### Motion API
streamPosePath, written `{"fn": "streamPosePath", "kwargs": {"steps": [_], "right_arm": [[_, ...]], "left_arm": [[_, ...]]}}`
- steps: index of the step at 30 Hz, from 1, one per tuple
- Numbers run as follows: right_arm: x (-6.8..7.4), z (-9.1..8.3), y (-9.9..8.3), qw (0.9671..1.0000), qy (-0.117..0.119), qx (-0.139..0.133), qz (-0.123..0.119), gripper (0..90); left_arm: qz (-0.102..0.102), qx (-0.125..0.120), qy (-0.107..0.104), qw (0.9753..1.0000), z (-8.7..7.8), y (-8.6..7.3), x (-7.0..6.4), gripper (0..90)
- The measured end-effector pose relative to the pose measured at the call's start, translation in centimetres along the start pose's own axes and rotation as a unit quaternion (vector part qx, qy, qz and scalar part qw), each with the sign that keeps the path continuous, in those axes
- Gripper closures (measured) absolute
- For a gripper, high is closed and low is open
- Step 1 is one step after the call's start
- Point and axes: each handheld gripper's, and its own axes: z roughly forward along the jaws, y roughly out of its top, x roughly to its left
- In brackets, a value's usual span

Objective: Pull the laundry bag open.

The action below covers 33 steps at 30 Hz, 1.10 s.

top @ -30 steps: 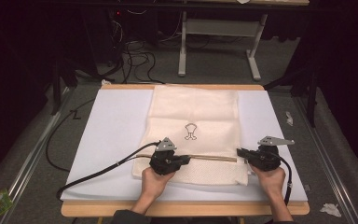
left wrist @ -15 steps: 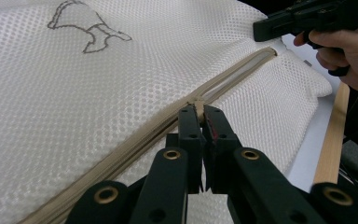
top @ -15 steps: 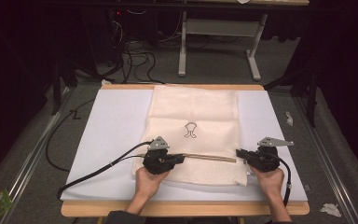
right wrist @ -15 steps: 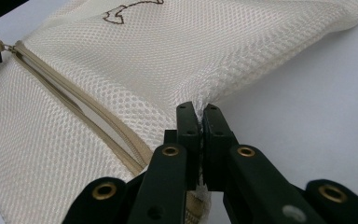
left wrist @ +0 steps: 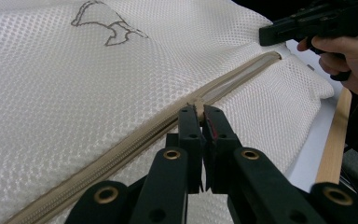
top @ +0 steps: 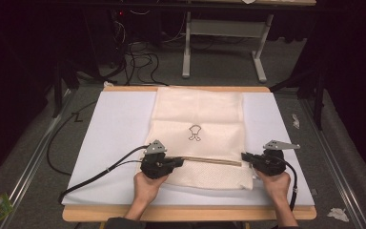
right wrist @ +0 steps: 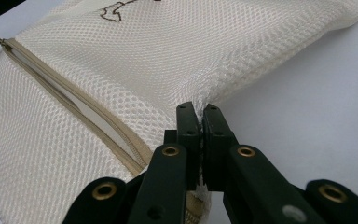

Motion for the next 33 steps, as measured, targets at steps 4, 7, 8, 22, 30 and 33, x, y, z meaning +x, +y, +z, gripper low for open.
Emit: {"fn": "streamPosePath", "kwargs": {"steps": [4,7,8,22,30,33], "right_arm": [[0.0,0.0,0.0,1.0000,-0.001,-0.001,0.000,88.7],[0.0,0.0,0.0,1.0000,0.001,-0.002,0.001,88.6],[0.0,0.0,0.0,1.0000,0.002,-0.002,0.000,88.6],[-0.1,0.0,0.0,1.0000,0.002,-0.002,-0.001,88.6],[-0.1,0.0,0.0,1.0000,-0.001,-0.001,-0.001,88.6],[-0.1,0.0,0.0,1.0000,-0.001,-0.001,0.001,88.6]], "left_arm": [[-0.001,0.001,0.004,1.0000,-0.3,-0.1,0.1,87.2],[0.002,0.000,0.009,1.0000,-0.6,0.0,0.1,87.2],[0.003,0.000,0.011,0.9999,-0.6,0.0,0.1,87.2],[-0.002,0.000,0.008,1.0000,-1.2,-0.3,0.4,87.2],[-0.005,-0.008,0.016,0.9998,-2.1,-0.4,0.8,87.2],[-0.005,-0.008,0.017,0.9998,-2.1,-0.5,0.7,87.2]]}}
